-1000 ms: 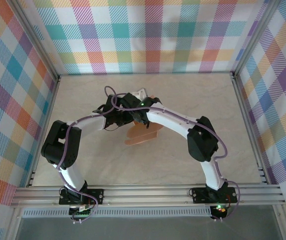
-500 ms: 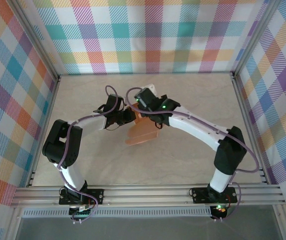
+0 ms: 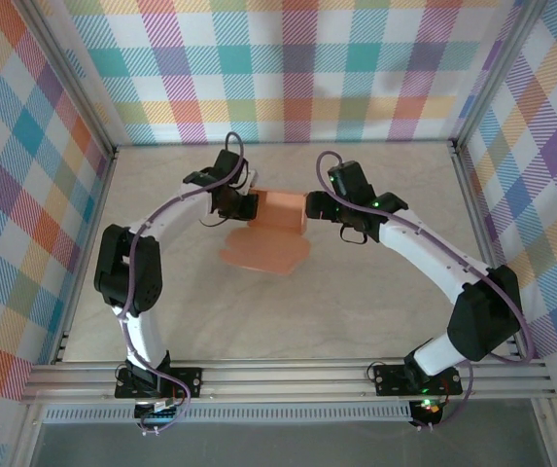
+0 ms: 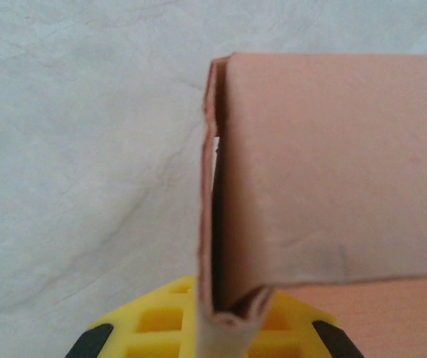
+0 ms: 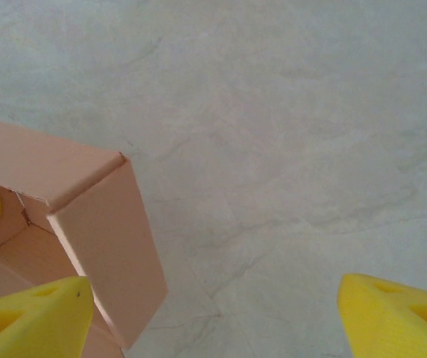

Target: Fold the paper box

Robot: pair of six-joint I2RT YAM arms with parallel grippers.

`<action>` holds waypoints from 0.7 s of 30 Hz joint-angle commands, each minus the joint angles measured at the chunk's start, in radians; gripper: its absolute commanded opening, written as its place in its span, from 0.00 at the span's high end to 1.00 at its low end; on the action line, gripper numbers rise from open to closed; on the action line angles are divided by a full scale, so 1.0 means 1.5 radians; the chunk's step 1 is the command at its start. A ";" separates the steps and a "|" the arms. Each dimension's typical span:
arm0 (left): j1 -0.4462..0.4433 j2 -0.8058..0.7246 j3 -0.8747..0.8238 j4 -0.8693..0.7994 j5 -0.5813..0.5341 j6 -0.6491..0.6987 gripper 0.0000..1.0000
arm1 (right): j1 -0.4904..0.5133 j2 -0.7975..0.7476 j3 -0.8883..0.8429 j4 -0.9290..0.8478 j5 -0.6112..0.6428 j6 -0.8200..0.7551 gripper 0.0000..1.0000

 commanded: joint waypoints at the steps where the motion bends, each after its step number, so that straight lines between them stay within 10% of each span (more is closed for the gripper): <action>1: 0.003 0.020 0.034 -0.193 -0.032 0.101 1.00 | -0.006 -0.014 -0.007 0.014 -0.037 0.018 0.15; 21: -0.014 0.173 0.112 -0.460 -0.164 0.143 0.96 | -0.011 0.019 -0.005 0.011 -0.053 -0.010 0.15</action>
